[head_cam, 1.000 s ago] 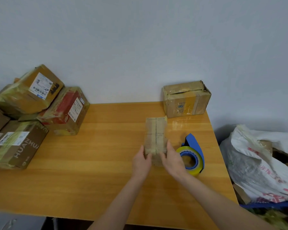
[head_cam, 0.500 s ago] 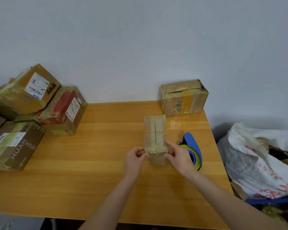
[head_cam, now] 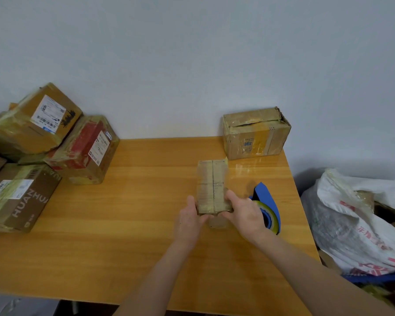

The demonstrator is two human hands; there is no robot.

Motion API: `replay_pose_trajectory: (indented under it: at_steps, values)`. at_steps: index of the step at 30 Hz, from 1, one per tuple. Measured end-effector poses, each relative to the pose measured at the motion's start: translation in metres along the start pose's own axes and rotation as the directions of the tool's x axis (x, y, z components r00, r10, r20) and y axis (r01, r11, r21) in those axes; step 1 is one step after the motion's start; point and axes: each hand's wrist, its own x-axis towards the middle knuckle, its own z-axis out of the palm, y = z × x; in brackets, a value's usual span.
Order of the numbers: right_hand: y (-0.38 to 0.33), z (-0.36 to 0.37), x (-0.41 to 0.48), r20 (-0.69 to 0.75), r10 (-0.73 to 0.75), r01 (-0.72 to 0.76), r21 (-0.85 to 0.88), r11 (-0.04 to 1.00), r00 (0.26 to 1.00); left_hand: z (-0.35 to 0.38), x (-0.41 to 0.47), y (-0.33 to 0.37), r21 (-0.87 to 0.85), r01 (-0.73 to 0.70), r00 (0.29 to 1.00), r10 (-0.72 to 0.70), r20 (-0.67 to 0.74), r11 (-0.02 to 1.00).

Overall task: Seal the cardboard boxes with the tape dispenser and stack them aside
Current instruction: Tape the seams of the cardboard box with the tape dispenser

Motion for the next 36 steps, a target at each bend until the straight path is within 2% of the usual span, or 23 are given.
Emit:
replay_pose_trajectory:
  at_steps: [8,14,16,19,22,24,27,30,32,36]
  values:
    - [0.011,0.002,-0.001,-0.018,-0.020,0.021,0.095,0.995,1.000,-0.005,-0.006,-0.012,-0.005,-0.104,0.994,0.104,0.026,0.995]
    - [0.009,0.007,0.001,-0.036,-0.033,0.036,0.098,0.994,0.999,-0.013,0.000,-0.012,0.084,-0.118,0.992,0.113,0.061,0.989]
    - [0.013,0.003,0.002,0.015,0.003,-0.006,0.219,0.976,1.000,-0.018,-0.002,-0.013,0.086,-0.107,0.992,0.101,0.070,0.991]
    - [0.017,-0.002,-0.001,0.094,0.065,-0.097,0.397,0.913,0.993,-0.020,-0.007,-0.011,0.122,-0.064,0.998,0.064,0.002,0.990]
    - [0.007,0.000,-0.006,0.088,0.137,-0.161,0.427,0.890,0.987,-0.014,-0.011,0.008,0.025,-0.020,0.998,0.019,0.054,0.999]
    - [-0.005,0.005,-0.007,0.082,0.130,-0.153,0.436,0.887,0.988,-0.012,-0.007,0.019,0.036,0.004,0.996,-0.007,0.087,0.999]
    - [-0.022,0.013,-0.014,0.140,0.006,-0.073,0.481,0.874,0.990,-0.028,0.006,0.018,0.141,0.048,0.993,-0.062,0.102,0.989]
    - [-0.028,0.020,-0.020,0.213,-0.110,-0.011,0.499,0.867,0.971,-0.046,0.017,0.006,0.427,0.007,0.975,-0.100,0.196,0.904]
    - [-0.023,0.017,-0.017,0.190,-0.081,-0.011,0.441,0.897,0.978,-0.046,0.018,0.005,0.552,-0.068,0.972,-0.070,0.226,0.831]
    - [-0.001,-0.002,-0.009,0.013,0.063,-0.064,0.349,0.935,0.998,-0.043,0.022,0.006,0.598,-0.215,0.965,0.072,0.254,0.772]
